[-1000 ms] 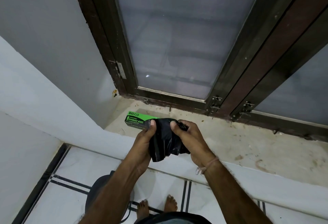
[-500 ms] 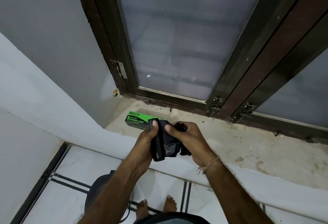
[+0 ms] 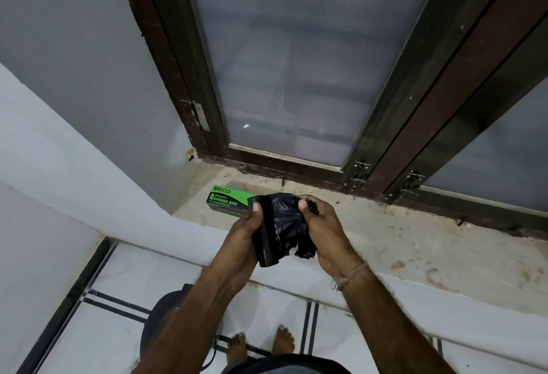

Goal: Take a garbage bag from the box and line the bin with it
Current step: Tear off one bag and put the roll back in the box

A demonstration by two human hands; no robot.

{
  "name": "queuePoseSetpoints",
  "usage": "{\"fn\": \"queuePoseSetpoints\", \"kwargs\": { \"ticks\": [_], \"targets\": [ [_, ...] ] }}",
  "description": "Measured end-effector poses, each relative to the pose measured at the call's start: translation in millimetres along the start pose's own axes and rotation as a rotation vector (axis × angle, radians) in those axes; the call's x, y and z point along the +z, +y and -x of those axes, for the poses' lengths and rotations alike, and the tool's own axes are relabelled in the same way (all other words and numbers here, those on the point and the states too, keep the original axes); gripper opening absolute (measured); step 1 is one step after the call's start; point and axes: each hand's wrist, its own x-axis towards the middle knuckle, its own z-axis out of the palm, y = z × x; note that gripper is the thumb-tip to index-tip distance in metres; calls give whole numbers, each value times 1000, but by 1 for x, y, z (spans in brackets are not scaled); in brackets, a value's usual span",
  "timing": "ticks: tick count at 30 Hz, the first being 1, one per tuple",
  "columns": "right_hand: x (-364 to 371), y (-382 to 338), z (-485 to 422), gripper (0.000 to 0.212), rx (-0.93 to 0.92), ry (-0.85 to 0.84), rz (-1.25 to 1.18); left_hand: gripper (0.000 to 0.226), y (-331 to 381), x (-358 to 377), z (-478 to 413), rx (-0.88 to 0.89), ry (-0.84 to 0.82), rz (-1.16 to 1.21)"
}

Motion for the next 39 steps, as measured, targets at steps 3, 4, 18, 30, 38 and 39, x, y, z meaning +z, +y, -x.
{"fn": "queuePoseSetpoints", "kwargs": {
  "ticks": [3, 4, 18, 30, 38, 39],
  "targets": [
    [0, -9, 12, 37, -13, -139, 58, 57, -1, 0, 0, 6, 3, -33],
    [0, -10, 15, 38, -37, -166, 118, 57, -1, -1, 0, 8, 4, -39],
    [-6, -3, 11, 30, 160, -275, 76, 48, 2, -2, 2, -23, -31, 1],
    [12, 19, 9, 50, 219, -264, -660, 37, -5, 0, 1, 7, 30, 385],
    [19, 8, 16, 40, 235, -134, -812, 39, -6, -2, -3, 128, 58, 360],
    [19, 7, 15, 36, 245, -150, -822, 38, -4, -3, -2, 138, 62, 359]
  ]
}}
